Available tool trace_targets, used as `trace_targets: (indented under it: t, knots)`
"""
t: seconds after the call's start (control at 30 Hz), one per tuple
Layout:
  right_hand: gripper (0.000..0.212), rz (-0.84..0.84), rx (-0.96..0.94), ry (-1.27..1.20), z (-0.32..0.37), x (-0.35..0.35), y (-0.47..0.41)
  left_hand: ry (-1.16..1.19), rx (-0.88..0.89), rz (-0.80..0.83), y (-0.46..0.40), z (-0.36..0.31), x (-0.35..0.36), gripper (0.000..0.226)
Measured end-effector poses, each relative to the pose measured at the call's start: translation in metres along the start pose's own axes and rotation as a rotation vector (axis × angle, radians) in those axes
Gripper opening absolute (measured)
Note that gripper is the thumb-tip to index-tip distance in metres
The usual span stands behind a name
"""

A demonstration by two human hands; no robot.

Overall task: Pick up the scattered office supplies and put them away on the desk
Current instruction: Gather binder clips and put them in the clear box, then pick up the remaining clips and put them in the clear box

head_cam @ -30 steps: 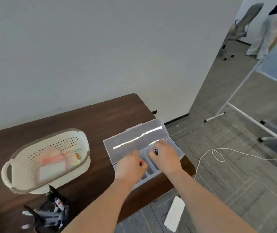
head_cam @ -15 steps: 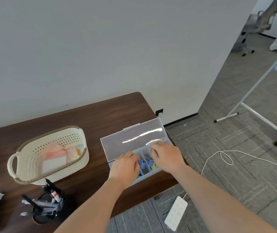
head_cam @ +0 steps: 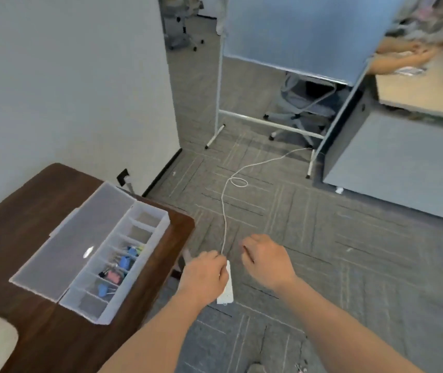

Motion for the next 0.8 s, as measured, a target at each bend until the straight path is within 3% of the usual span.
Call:
trace_targets:
  t: [0.13,0.43,0.67,0.8]
  knots:
    - [0.016,-0.046,0.261,0.034,-0.089,-0.018,0.109,0.032,0.2,0.06,-0.005,-0.105,0.037,0.017]
    - [0.039,-0.073,0.833,-0.1,-0.24,-0.011,0.356,0.016,0.608,0.271,0.048,-0.327,0.149,0.019]
    - [0.047,-0.062,1.013,-0.19,-0.359,0.042,0.508,-0.065,0.635,0.422,0.095,-0.426,0.284,0.032]
    - [0.051,-0.033,1.07,-0.219,-0.451,0.108,0.575,-0.073,0.637,0.458,0.106,-0.469,0.398,0.041]
Point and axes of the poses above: each hand's wrist, its own y-axis away from the middle knuckle, its own x-axis out of the palm, z = x × y, the point moved 10 cm from there along -y, towards the middle knuckle, and after that the axes turned 13 degrees about -y, right-handed, at the moved point
